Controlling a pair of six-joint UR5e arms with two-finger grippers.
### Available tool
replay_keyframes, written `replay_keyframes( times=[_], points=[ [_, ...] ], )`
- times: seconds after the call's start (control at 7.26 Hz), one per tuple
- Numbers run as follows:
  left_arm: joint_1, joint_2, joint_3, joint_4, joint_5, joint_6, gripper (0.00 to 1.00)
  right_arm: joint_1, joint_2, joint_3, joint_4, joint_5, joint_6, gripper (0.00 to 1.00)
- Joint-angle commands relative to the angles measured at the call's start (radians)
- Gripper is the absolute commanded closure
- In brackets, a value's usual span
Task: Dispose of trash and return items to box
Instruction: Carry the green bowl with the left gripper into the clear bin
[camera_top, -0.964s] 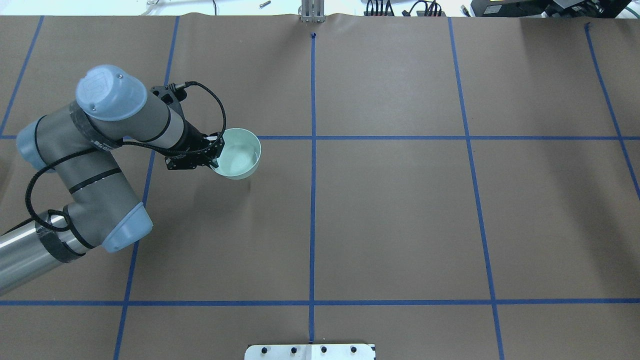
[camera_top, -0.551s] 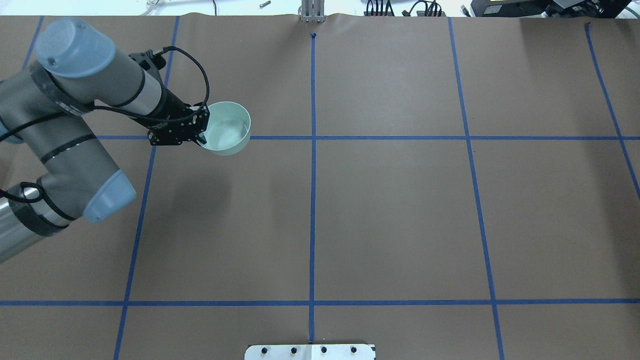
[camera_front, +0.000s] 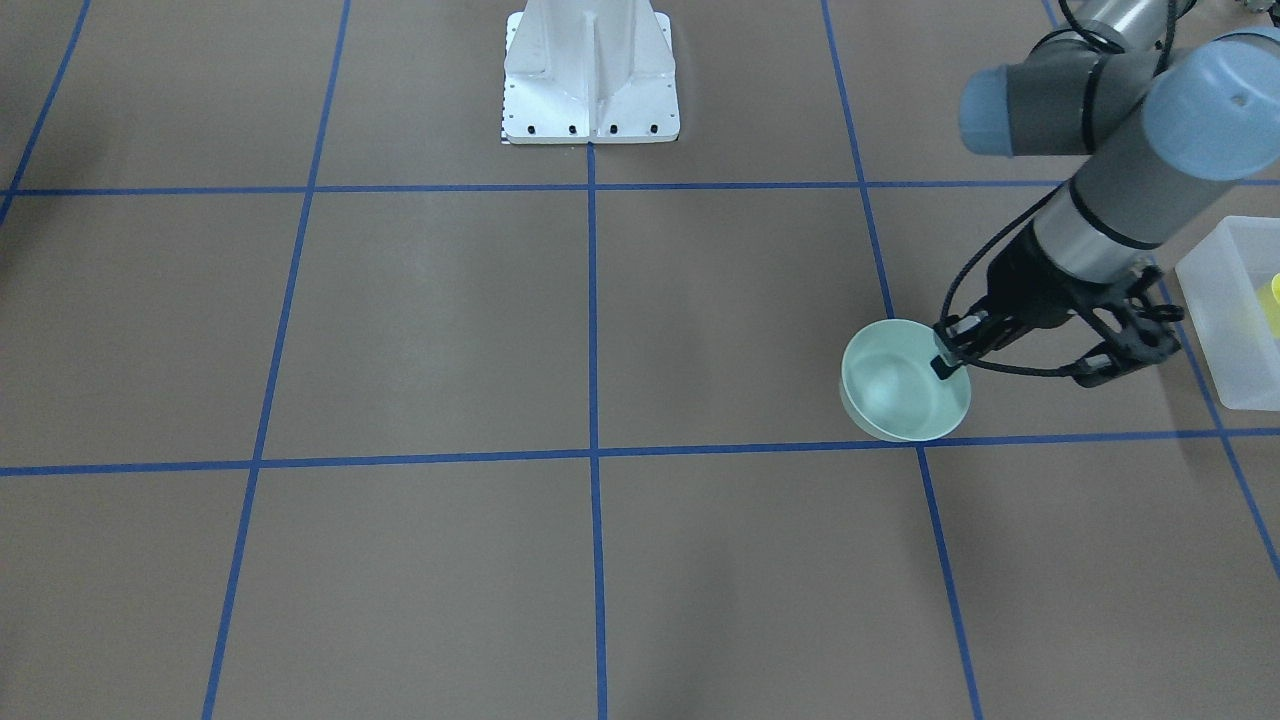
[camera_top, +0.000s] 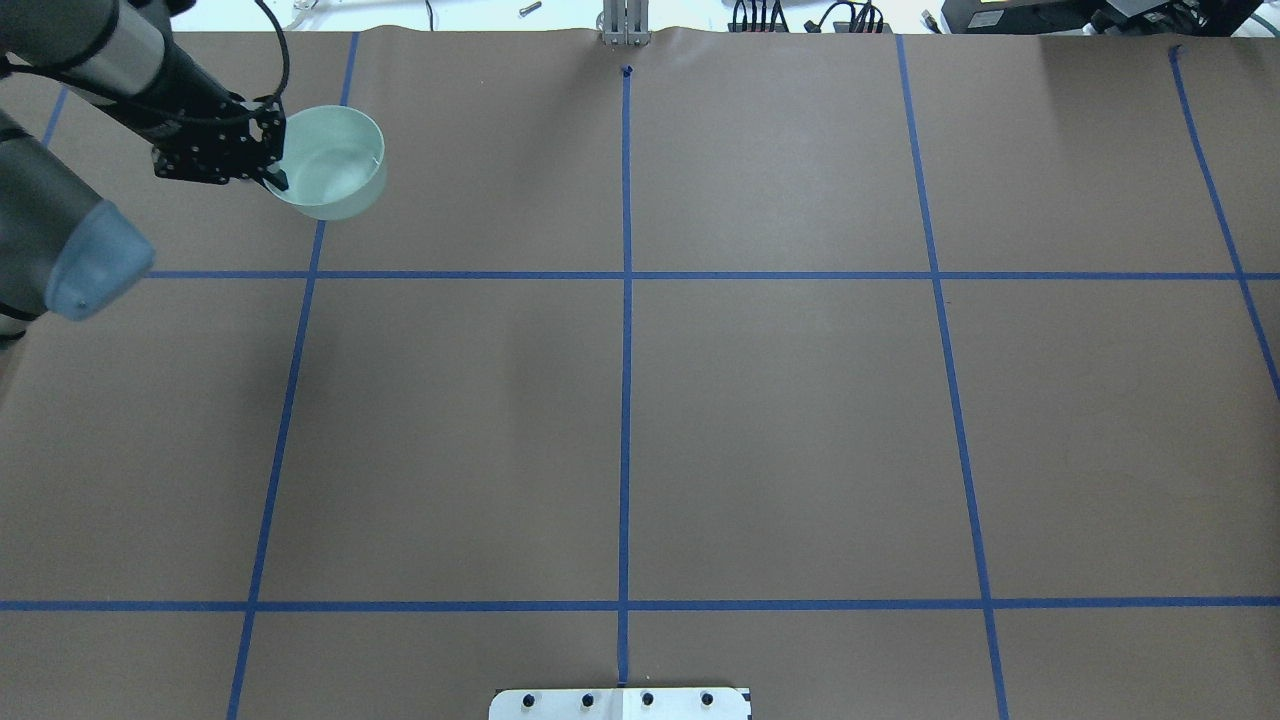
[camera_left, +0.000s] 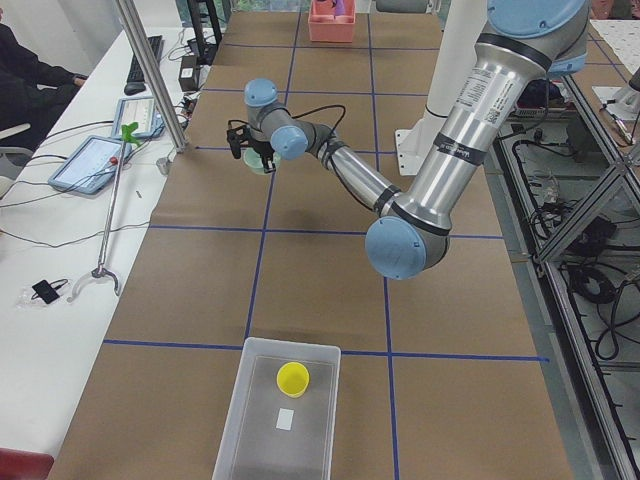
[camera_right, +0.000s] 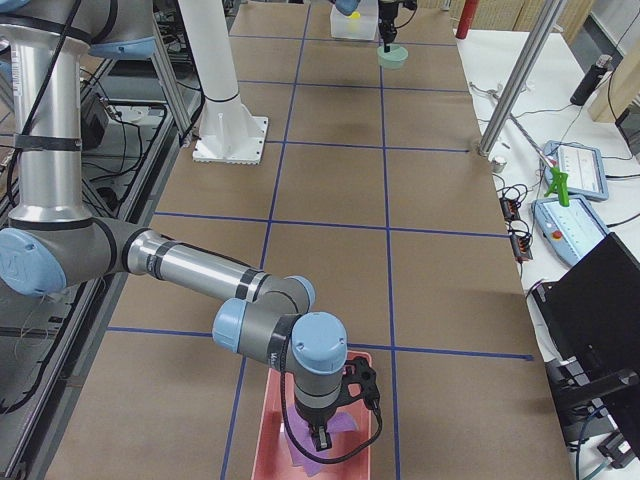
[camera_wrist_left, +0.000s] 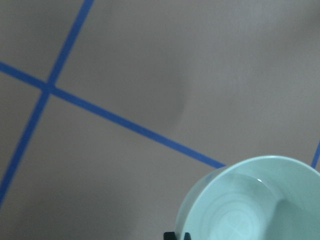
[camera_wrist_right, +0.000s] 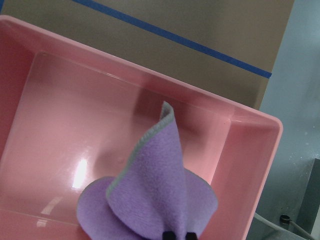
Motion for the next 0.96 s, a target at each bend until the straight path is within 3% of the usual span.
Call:
replay_keyframes(
  times=[0.0,0.28,0.41,0.83],
  points=[
    [-0.139,0.069,0.0,0.094,-0.031,0.27,1.0,-0.002,0.011,0.007,0.007,0.086,0.091,0.0],
    [-0.254,0.222,-0.007,0.073,-0.042,0.467,1.0,-0.049,0.036,0.1,-0.006,0.142,0.199,0.0],
    [-0.355,0.31,-0.003,0.073,-0.098,0.614,1.0,-0.112,0.046,0.166,-0.013,0.177,0.325,0.0],
    [-0.593,0.491,0.067,0.073,-0.126,0.768,1.0,-0.246,0.082,0.367,-0.166,0.258,0.552,0.0]
  ],
)
